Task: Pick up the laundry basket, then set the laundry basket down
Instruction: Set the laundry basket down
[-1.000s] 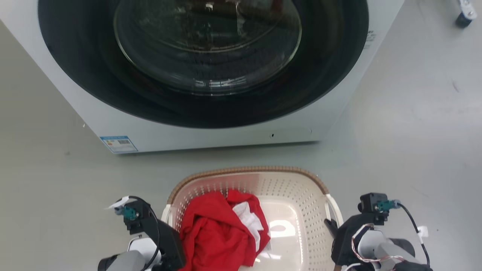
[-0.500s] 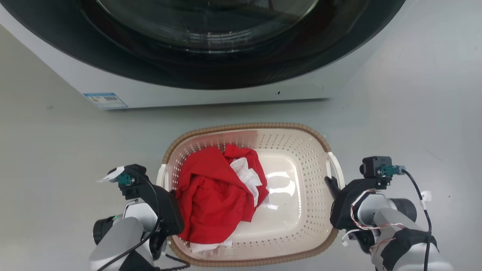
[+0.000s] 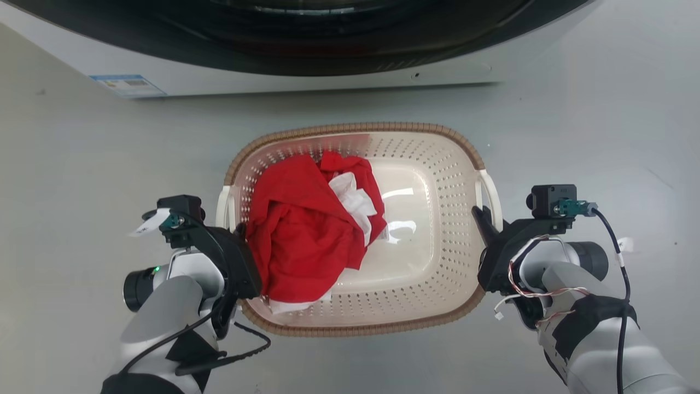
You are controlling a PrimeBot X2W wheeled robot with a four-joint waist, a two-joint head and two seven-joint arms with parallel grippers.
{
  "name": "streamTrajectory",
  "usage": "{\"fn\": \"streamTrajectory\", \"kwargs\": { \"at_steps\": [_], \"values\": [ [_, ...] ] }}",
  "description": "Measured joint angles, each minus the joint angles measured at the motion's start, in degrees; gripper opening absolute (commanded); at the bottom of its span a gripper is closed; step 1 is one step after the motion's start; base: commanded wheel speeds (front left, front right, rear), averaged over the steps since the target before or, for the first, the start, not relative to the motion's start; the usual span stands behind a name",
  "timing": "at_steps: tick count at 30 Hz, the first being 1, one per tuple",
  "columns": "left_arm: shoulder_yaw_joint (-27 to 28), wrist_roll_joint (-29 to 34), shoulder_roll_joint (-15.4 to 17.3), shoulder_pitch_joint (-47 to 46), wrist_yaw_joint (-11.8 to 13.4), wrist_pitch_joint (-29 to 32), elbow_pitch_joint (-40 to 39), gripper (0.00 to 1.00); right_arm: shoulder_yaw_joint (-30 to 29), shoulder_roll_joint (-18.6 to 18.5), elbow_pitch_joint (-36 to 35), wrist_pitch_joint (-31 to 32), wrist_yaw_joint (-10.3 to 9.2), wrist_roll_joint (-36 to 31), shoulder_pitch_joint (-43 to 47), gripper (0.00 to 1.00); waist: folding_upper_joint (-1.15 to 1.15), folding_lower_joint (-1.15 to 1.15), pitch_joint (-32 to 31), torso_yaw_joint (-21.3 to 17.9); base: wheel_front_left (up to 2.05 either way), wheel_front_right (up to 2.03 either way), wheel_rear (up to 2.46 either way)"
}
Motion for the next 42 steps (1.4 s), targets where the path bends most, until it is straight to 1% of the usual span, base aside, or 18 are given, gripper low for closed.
{"fn": "streamTrajectory", "kwargs": {
  "at_steps": [8,26,36,42],
  "values": [
    [-0.20,0.41,0.49,-2.40,-0.04,-2.25,-0.32,0.00,-0.11,0.04,-0.14,-2.40,-0.59,-0.08,-2.29,0.00,0.00,0.00,4.08,-0.08,0.00,0.00,0.00],
    [-0.34,0.85,0.73,-7.62,-0.20,-6.32,0.19,0.00,-0.30,-0.13,-0.05,-7.01,-0.67,-0.92,-6.76,0.00,0.00,-0.01,11.74,-0.63,0.00,0.00,0.00],
    [-0.65,1.26,0.71,-9.45,-0.19,-7.35,1.01,0.00,-0.48,-0.12,0.14,-8.45,-0.65,-1.00,-8.01,0.00,-0.01,-0.01,14.50,-0.90,0.00,0.00,0.00],
    [-0.71,1.31,0.66,-9.67,-0.22,-7.51,1.53,0.00,-0.48,-0.12,0.32,-8.53,-0.07,-0.96,-8.02,0.00,-0.01,-0.02,15.00,-0.77,0.00,0.00,0.00]
  ]
}}
